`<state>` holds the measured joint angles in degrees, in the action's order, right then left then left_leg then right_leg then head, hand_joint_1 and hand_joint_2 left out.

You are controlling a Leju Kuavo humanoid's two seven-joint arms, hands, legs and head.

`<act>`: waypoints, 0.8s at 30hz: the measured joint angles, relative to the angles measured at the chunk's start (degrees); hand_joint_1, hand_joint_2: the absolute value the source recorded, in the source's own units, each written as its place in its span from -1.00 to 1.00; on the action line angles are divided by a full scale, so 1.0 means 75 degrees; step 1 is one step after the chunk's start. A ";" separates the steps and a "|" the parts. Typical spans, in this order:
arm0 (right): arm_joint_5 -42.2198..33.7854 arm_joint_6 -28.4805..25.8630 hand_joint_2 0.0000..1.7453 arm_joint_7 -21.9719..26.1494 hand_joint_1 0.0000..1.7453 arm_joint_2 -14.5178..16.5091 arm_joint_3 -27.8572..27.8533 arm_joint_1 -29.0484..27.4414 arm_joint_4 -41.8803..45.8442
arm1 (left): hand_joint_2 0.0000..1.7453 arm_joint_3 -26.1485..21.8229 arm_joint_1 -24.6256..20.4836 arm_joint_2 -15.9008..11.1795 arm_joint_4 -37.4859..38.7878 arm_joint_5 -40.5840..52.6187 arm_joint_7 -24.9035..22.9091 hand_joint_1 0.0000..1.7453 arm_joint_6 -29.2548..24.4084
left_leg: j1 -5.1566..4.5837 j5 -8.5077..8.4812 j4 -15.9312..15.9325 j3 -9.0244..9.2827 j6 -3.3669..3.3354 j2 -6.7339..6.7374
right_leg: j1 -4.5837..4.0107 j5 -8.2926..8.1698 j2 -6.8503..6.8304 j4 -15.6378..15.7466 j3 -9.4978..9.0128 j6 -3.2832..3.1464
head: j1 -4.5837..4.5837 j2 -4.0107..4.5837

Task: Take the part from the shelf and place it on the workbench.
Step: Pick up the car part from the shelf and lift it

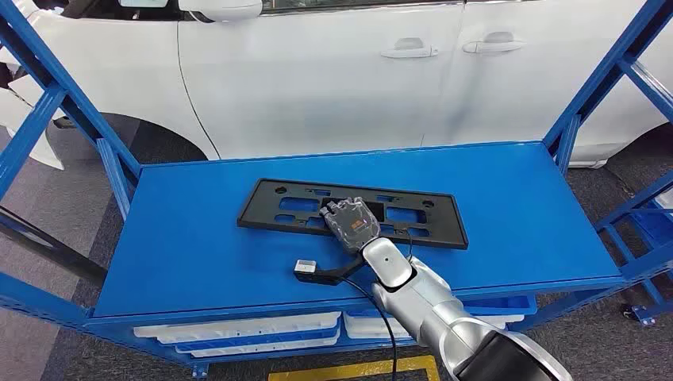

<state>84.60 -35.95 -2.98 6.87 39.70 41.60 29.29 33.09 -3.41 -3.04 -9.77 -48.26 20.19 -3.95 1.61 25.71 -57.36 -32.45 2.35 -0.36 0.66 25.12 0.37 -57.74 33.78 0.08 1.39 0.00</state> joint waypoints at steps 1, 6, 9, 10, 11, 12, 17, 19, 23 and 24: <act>0.0002 0.0004 1.00 0.0007 1.00 0.0000 -0.0013 -0.0004 0.0008 | -1.00 0.0005 0.0000 0.0000 0.0000 0.0000 0.0017 -1.00 0.0008 | 0.0000 0.0000 0.0000 0.0000 0.0000 0.0000 | 0.0000 0.0000 0.0000 0.0000 0.0001 0.0000 | 0.0000 0.0000; 0.0047 0.0008 1.00 0.0085 1.00 -0.0012 -0.0149 -0.0101 0.0161 | 0.50 0.0057 0.0002 0.0000 0.0000 0.0001 0.0366 -1.00 0.0045 | 0.0002 -0.0001 0.0000 0.0000 -0.0001 0.0000 | -0.0002 0.0000 0.0000 -0.0002 0.0005 0.0000 | 0.0001 0.0000; 0.0057 -0.0008 1.00 0.0207 1.00 -0.0053 -0.0285 -0.0225 0.0467 | 1.00 0.0107 0.0000 -0.0001 0.0000 -0.0012 0.0673 -1.00 -0.0096 | 0.0003 -0.0001 0.0001 0.0000 -0.0001 0.0001 | -0.0003 0.0000 0.0001 -0.0004 0.0007 0.0000 | 0.0001 0.0000; 0.0023 -0.0015 1.00 0.0272 1.00 -0.0074 -0.0337 -0.0273 0.0623 | 1.00 0.0127 -0.0001 -0.0002 0.0000 -0.0017 0.0721 -1.00 -0.0167 | 0.0003 -0.0001 0.0001 0.0000 -0.0001 0.0002 | -0.0003 0.0000 0.0002 -0.0004 0.0007 0.0000 | 0.0001 0.0000; -0.0062 -0.0020 1.00 0.0365 1.00 -0.0100 -0.0385 -0.0330 0.0815 | 1.00 0.0143 -0.0002 -0.0004 0.0000 -0.0023 0.0740 -1.00 -0.0242 | 0.0003 -0.0002 0.0001 -0.0001 -0.0001 0.0002 | -0.0003 0.0000 0.0002 -0.0004 0.0008 0.0000 | 0.0001 0.0000; -0.0276 -0.0022 1.00 0.0511 1.00 -0.0138 -0.0443 -0.0407 0.1099 | 1.00 0.0157 -0.0002 -0.0007 0.0000 -0.0031 0.0739 -1.00 -0.0329 | 0.0003 -0.0002 0.0001 -0.0002 -0.0001 0.0002 | -0.0004 0.0000 0.0002 -0.0004 0.0009 0.0000 | 0.0001 0.0000; -0.3435 0.0180 1.00 0.2020 1.00 -0.0519 -0.0883 -0.0951 0.3712 | 1.00 0.0172 0.0007 -0.0015 0.0004 -0.0168 0.0719 -1.00 -0.0607 | 0.0003 -0.0001 -0.0001 -0.0011 -0.0002 0.0001 | -0.0002 0.0001 0.0001 -0.0004 0.0016 0.0001 | 0.0001 0.0000; -0.4941 0.0472 1.00 0.2645 1.00 -0.0674 -0.1097 -0.1172 0.4808 | 1.00 0.0172 0.0008 -0.0017 0.0005 -0.0215 0.0802 -1.00 -0.0612 | 0.0002 -0.0001 -0.0001 -0.0013 -0.0002 -0.0001 | -0.0001 0.0002 -0.0001 -0.0003 0.0016 0.0003 | -0.0001 0.0000; -0.9334 0.2479 1.00 0.4353 1.00 -0.0928 -0.1577 -0.1825 0.7036 | 1.00 0.0169 0.0023 -0.0017 0.0006 -0.0395 0.1000 -1.00 -0.0390 | 0.0001 -0.0001 -0.0004 -0.0035 -0.0003 -0.0010 | 0.0002 0.0002 -0.0007 -0.0002 0.0033 0.0006 | 0.0001 0.0000; -1.0231 0.3158 1.00 0.4663 1.00 -0.0968 -0.1716 -0.1981 0.7613 | 1.00 0.0168 0.0024 -0.0016 0.0006 -0.0435 0.1027 -1.00 -0.0304 | 0.0001 -0.0001 -0.0005 -0.0038 -0.0003 -0.0010 | 0.0002 0.0002 -0.0007 -0.0002 0.0037 0.0007 | 0.0001 0.0000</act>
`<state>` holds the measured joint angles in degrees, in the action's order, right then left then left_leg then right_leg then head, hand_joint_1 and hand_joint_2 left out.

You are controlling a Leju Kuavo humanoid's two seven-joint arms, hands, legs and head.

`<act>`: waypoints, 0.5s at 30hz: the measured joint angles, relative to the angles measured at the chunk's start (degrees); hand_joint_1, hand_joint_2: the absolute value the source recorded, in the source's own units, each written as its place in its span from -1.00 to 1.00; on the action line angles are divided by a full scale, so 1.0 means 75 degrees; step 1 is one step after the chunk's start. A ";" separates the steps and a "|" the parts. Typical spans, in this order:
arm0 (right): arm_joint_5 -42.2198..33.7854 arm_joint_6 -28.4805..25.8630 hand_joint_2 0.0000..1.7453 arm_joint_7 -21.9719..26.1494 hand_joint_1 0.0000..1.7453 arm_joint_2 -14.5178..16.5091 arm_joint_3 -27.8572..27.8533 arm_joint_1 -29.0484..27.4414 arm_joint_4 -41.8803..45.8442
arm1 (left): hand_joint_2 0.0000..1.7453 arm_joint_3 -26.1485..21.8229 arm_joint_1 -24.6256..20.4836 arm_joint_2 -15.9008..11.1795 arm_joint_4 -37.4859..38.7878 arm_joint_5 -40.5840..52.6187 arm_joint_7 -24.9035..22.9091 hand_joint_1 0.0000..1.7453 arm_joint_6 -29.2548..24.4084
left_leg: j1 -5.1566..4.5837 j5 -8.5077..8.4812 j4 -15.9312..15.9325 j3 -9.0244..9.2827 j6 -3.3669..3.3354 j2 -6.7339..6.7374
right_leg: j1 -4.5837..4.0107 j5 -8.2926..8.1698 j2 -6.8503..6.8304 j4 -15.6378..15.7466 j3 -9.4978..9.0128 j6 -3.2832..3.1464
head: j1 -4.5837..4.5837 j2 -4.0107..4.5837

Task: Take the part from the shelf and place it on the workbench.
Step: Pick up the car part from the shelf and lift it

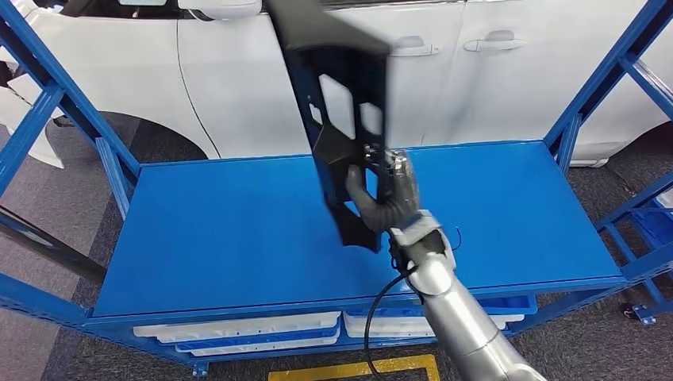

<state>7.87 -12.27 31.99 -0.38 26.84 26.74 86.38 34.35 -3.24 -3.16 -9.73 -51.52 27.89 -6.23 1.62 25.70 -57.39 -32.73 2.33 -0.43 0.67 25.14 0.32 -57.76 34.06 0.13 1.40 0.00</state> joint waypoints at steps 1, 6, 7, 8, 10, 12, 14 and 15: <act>-0.0642 0.0615 1.00 0.0223 1.00 -0.0023 -0.0133 -0.0146 0.0543 | 1.00 -0.0001 -0.0001 0.0001 0.0000 -0.0033 0.0007 -1.00 0.0074 | 0.0000 0.0001 0.0000 -0.0001 -0.0001 0.0000 | 0.0000 0.0001 0.0000 0.0000 0.0001 0.0000 | 0.0000 0.0000; -0.1680 0.2325 1.00 0.0587 1.00 -0.0043 -0.0492 -0.0687 0.2507 | 1.00 -0.0010 -0.0020 0.0012 0.0000 -0.0163 -0.0250 -1.00 0.0178 | 0.0000 0.0007 0.0003 0.0002 -0.0006 0.0010 | -0.0001 0.0004 0.0007 0.0000 0.0002 0.0002 | 0.0000 0.0000; -0.1718 0.2451 1.00 0.0586 1.00 -0.0045 -0.0521 -0.0765 0.2768 | 1.00 -0.0013 -0.0028 0.0017 0.0000 -0.0174 -0.0297 -1.00 0.0178 | 0.0001 0.0008 0.0004 0.0002 -0.0006 0.0010 | -0.0001 0.0005 0.0007 0.0000 0.0001 0.0003 | 0.0000 0.0000; -0.1739 0.2529 1.00 0.0585 1.00 -0.0047 -0.0549 -0.0832 0.3000 | 1.00 -0.0016 -0.0032 0.0021 0.0000 -0.0181 -0.0334 -1.00 0.0178 | 0.0001 0.0007 0.0004 0.0002 -0.0007 0.0009 | -0.0002 0.0006 0.0006 0.0000 0.0000 0.0004 | 0.0000 0.0000; -0.1795 0.2654 1.00 0.0606 1.00 -0.0048 -0.0592 -0.0895 0.3314 | 1.00 -0.0019 -0.0036 0.0020 0.0000 -0.0202 -0.0422 -1.00 0.0165 | -0.0009 0.0014 -0.0005 -0.0001 -0.0032 0.0011 | 0.0013 -0.0008 0.0005 0.0022 -0.0008 0.0027 | 0.0000 0.0000; -0.1951 0.2838 1.00 0.0601 1.00 -0.0049 -0.0631 -0.0909 0.3452 | 1.00 -0.0020 -0.0044 0.0017 0.0000 -0.0257 -0.0570 -1.00 0.0113 | -0.0002 -0.0053 0.0147 0.0080 -0.0157 0.0020 | 0.0031 -0.0058 0.0001 0.0126 -0.0077 0.0092 | 0.0002 0.0000; -0.2226 0.3074 1.00 0.0550 1.00 -0.0054 -0.0683 -0.0896 0.3526 | 1.00 -0.0022 -0.0052 0.0034 0.0000 -0.0328 -0.0736 -1.00 0.0037 | 0.0033 -0.0218 0.0482 0.0261 -0.0288 0.0041 | 0.0034 0.0047 -0.0012 0.0042 -0.0078 0.0149 | -0.0024 0.0000; -0.2352 0.3175 1.00 0.0534 1.00 -0.0061 -0.0716 -0.0885 0.3545 | 1.00 -0.0024 -0.0053 0.0046 0.0000 -0.0363 -0.0817 -1.00 0.0001 | 0.0060 -0.0295 0.0615 0.0333 -0.0310 0.0051 | 0.0037 0.0229 -0.0019 -0.0238 0.0040 0.0163 | -0.0041 0.0000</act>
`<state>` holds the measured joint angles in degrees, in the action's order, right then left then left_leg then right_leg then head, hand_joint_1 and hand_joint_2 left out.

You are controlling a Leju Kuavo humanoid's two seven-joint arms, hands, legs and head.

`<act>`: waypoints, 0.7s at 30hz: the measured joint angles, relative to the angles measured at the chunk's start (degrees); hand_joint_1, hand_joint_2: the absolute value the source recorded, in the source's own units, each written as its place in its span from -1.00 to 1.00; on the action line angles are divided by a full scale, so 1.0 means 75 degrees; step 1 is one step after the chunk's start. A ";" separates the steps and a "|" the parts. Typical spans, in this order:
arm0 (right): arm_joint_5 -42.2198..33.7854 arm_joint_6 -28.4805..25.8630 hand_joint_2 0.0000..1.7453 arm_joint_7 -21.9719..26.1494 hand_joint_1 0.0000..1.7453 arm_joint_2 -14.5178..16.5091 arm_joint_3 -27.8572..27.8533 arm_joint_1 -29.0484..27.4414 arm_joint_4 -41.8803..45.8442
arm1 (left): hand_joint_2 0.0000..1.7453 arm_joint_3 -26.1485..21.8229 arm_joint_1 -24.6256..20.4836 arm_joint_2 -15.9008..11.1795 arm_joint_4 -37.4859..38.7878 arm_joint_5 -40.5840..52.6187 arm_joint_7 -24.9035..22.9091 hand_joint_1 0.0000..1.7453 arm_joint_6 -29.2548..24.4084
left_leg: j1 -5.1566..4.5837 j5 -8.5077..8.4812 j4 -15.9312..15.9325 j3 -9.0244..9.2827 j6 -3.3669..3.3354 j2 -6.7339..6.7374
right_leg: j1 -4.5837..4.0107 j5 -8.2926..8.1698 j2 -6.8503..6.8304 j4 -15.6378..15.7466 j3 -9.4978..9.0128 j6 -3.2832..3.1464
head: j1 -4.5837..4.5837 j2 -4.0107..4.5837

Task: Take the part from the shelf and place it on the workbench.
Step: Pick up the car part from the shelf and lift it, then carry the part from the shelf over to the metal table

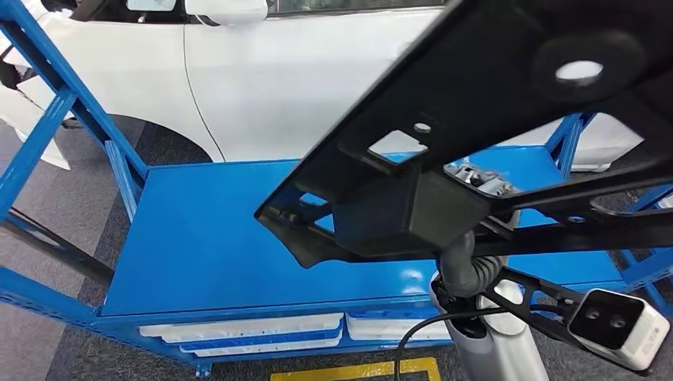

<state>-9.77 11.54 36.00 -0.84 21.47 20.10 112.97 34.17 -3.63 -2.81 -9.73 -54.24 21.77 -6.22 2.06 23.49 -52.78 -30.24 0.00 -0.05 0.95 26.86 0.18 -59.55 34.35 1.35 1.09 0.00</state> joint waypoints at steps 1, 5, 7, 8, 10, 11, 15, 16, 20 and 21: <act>-0.0080 0.0071 1.00 -0.0002 1.00 -0.0012 -0.0034 0.0005 0.0007 | 1.00 -0.0002 0.0002 0.0014 0.0000 -0.0025 -0.0070 -1.00 -0.0036 | -0.0006 -0.0028 0.0045 0.0020 -0.0005 0.0008 | 0.0021 0.0250 0.0000 -0.0443 0.0212 0.0023 | -0.0015 0.0000; -0.0111 0.0158 1.00 0.0013 1.00 -0.0098 -0.0155 -0.0036 0.0010 | 1.00 -0.0007 0.0047 0.0055 0.0000 -0.0067 -0.0200 -1.00 -0.0112 | 0.0063 0.0018 -0.0068 -0.0040 0.0112 0.0004 | 0.0189 0.0492 -0.0011 -0.1394 0.0681 0.0200 | -0.0018 0.0000; -0.0076 0.0179 1.00 0.0035 1.00 -0.0123 -0.0186 -0.0040 0.0012 | 1.00 -0.0009 0.0050 0.0070 0.0001 -0.0082 -0.0222 -1.00 -0.0131 | 0.0155 0.0139 -0.0287 -0.0119 0.0270 -0.0012 | 0.0292 0.0078 -0.0016 -0.0558 0.0245 0.0331 | -0.0029 0.0000; -0.0043 0.0198 1.00 0.0053 1.00 -0.0135 -0.0195 -0.0046 0.0018 | 1.00 -0.0014 0.0048 0.0066 0.0004 -0.0093 -0.0236 -1.00 -0.0149 | 0.0175 0.0225 -0.0446 -0.0181 0.0372 -0.0022 | 0.0324 -0.0065 0.0006 -0.0172 0.0064 0.0336 | -0.0052 0.0000; 0.0035 0.0234 1.00 0.0094 1.00 -0.0170 -0.0200 -0.0065 0.0028 | 1.00 -0.0025 0.0058 0.0049 0.0007 -0.0117 -0.0257 -1.00 -0.0186 | 0.0162 0.0330 -0.0618 -0.0269 0.0515 -0.0036 | 0.0316 -0.0049 0.0050 -0.0021 0.0019 0.0196 | -0.0065 0.0000; 0.0084 0.0245 1.00 0.0109 1.00 -0.0184 -0.0200 -0.0071 0.0033 | 1.00 -0.0029 0.0064 0.0049 0.0008 -0.0125 -0.0260 -1.00 -0.0196 | 0.0155 0.0347 -0.0648 -0.0282 0.0562 -0.0039 | 0.0301 -0.0044 0.0062 -0.0054 0.0057 0.0086 | -0.0063 0.0000; 0.0323 0.0266 1.00 0.0121 1.00 -0.0208 -0.0179 -0.0078 0.0001 | 1.00 -0.0043 0.0074 0.0067 0.0008 -0.0177 -0.0261 -1.00 -0.0192 | 0.0194 0.0724 -0.1194 -0.0500 0.0567 -0.0006 | 0.0226 -0.0040 0.0045 -0.0105 0.0088 -0.0167 | -0.0009 0.0000; 0.0366 0.0265 1.00 0.0118 1.00 -0.0212 -0.0165 -0.0085 -0.0015 | 1.00 -0.0047 0.0075 0.0066 0.0009 -0.0186 -0.0260 -1.00 -0.0186 | 0.0163 0.0991 -0.1691 -0.0726 0.0534 0.0001 | 0.0196 -0.0043 0.0035 -0.0098 0.0090 -0.0200 | -0.0004 0.0000; 0.0479 0.0211 1.00 0.0079 1.00 -0.0245 -0.0089 -0.0153 -0.0114 | 1.00 -0.0050 0.0095 0.0068 0.0009 -0.0189 -0.0228 -1.00 -0.0175 | -0.0010 0.1378 -0.3040 -0.1391 0.0320 0.0001 | 0.0010 -0.0031 0.0023 -0.0094 0.0087 -0.0289 | -0.0002 0.0000; 0.0487 0.0198 1.00 0.0066 1.00 -0.0254 -0.0072 -0.0161 -0.0132 | 1.00 -0.0050 0.0101 0.0068 0.0009 -0.0187 -0.0215 -1.00 -0.0182 | -0.0072 0.1138 -0.2684 -0.1234 0.0208 -0.0002 | -0.0037 -0.0026 0.0028 -0.0093 0.0072 -0.0302 | -0.0002 0.0000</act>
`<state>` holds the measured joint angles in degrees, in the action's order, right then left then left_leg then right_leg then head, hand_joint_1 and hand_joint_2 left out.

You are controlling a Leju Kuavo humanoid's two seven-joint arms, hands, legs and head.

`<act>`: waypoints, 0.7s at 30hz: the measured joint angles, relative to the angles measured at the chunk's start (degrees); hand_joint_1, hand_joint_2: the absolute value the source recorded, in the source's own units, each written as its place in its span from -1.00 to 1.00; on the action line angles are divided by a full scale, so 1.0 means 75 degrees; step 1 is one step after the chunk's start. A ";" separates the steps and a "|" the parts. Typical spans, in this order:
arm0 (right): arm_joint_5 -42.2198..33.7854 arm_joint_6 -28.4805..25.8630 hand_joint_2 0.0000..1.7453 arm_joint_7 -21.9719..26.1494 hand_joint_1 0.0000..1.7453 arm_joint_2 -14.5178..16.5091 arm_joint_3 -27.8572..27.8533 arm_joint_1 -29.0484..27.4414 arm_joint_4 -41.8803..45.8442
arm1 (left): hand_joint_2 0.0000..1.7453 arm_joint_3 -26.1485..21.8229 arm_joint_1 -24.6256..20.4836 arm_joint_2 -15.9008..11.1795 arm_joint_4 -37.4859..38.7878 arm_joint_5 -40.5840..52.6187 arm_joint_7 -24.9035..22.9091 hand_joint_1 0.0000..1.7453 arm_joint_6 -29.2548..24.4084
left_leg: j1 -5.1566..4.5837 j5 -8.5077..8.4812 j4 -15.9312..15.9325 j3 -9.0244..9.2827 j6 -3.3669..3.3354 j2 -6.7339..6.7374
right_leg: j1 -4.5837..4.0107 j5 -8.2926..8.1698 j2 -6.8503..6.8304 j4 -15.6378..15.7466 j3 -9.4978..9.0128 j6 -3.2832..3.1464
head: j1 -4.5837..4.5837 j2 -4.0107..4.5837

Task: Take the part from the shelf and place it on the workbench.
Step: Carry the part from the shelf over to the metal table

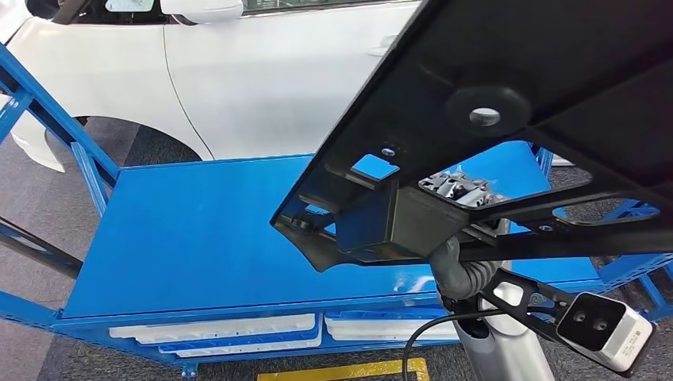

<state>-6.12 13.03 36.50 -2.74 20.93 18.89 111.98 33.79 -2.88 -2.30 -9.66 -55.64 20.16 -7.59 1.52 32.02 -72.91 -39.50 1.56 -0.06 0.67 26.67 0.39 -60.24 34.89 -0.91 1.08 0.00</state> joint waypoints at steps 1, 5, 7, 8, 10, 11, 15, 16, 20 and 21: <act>0.0002 -0.0012 1.00 -0.0008 1.00 -0.0007 0.0015 -0.0002 -0.0011 | 1.00 0.0000 0.0002 0.0000 0.0000 0.0002 0.0018 -1.00 -0.0012 | -0.0074 -0.0286 0.0549 0.0252 -0.0134 -0.0003 | -0.0033 0.0004 0.0004 0.0004 -0.0018 -0.0009 | -0.0001 0.0000; -0.0023 -0.0055 1.00 -0.0026 1.00 -0.0050 0.0066 -0.0010 -0.0031 | 1.00 0.0000 -0.0012 -0.0012 0.0012 0.0002 0.0132 -1.00 -0.0066 | -0.0263 -0.0697 0.1731 0.0770 -0.0379 0.0031 | -0.0092 -0.0021 -0.0016 0.0025 -0.0030 0.0054 | -0.0018 0.0000; -0.0030 -0.0074 1.00 -0.0037 1.00 -0.0085 0.0084 -0.0017 -0.0037 | 1.00 0.0000 -0.0009 0.0007 0.0012 0.0002 0.0171 -1.00 -0.0066 | -0.0247 -0.0776 0.1861 0.0798 -0.0376 0.0033 | -0.0082 -0.0029 -0.0025 0.0061 -0.0042 0.0134 | -0.0017 0.0000; -0.0036 -0.0080 1.00 -0.0038 1.00 -0.0105 0.0087 -0.0014 -0.0039 | 1.00 0.0000 -0.0006 0.0017 0.0012 0.0002 0.0184 -1.00 -0.0066 | -0.0224 -0.0834 0.1947 0.0821 -0.0396 0.0043 | -0.0088 0.0051 -0.0027 -0.0008 -0.0013 0.0173 | -0.0023 0.0000; -0.0053 -0.0088 1.00 -0.0035 1.00 -0.0152 0.0089 -0.0019 -0.0047 | 1.00 0.0000 -0.0006 0.0036 0.0012 0.0002 0.0204 -1.00 -0.0066 | -0.0190 -0.0937 0.2078 0.0837 -0.0442 0.0063 | -0.0078 0.0461 -0.0029 -0.0589 0.0234 0.0244 | -0.0035 0.0000; -0.0060 -0.0089 1.00 -0.0035 1.00 -0.0173 0.0090 -0.0028 -0.0055 | 1.00 -0.0001 -0.0007 0.0036 0.0012 0.0001 0.0208 -1.00 -0.0066 | -0.0194 -0.0958 0.2090 0.0816 -0.0465 0.0065 | -0.0063 0.0727 -0.0030 -0.1072 0.0441 0.0274 | -0.0039 0.0000; -0.0105 -0.0072 1.00 -0.0034 1.00 -0.0241 0.0094 -0.0067 -0.0101 | 1.00 -0.0001 0.0007 0.0051 0.0012 -0.0004 0.0214 -1.00 -0.0077 | -0.0208 -0.0998 0.2024 0.0721 -0.0463 0.0059 | -0.0027 0.0763 -0.0033 -0.1525 0.0516 0.0335 | -0.0039 0.0000; -0.0124 -0.0055 1.00 -0.0029 1.00 -0.0248 0.0095 -0.0056 -0.0108 | 1.00 -0.0001 0.0005 0.0059 0.0012 -0.0007 0.0218 -1.00 -0.0090 | -0.0208 -0.0997 0.1990 0.0702 -0.0454 0.0056 | -0.0024 0.0517 -0.0035 -0.1009 0.0220 0.0321 | -0.0039 0.0000; -0.0157 0.0025 1.00 -0.0015 1.00 -0.0254 0.0098 0.0015 -0.0128 | 1.00 0.0000 -0.0013 0.0090 0.0012 -0.0006 0.0227 -1.00 -0.0159 | -0.0246 -0.1022 0.1892 0.0615 -0.0328 0.0048 | -0.0076 0.0143 -0.0035 0.0186 -0.0369 0.0162 | -0.0031 0.0000; -0.0160 0.0025 1.00 -0.0021 1.00 -0.0254 0.0098 0.0028 -0.0132 | 1.00 0.0000 -0.0014 0.0090 0.0012 -0.0005 0.0229 -1.00 -0.0178 | -0.0244 -0.1049 0.1901 0.0607 -0.0285 0.0048 | -0.0078 0.0099 -0.0033 0.0207 -0.0353 0.0122 | -0.0033 0.0000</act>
<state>-7.32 13.22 36.34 -4.65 21.67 19.10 110.99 33.79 -2.98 -1.62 -9.57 -55.68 21.87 -8.93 -0.31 24.16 -58.66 -34.94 -0.58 0.30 0.09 27.41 0.14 -58.69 32.24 0.00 0.84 0.00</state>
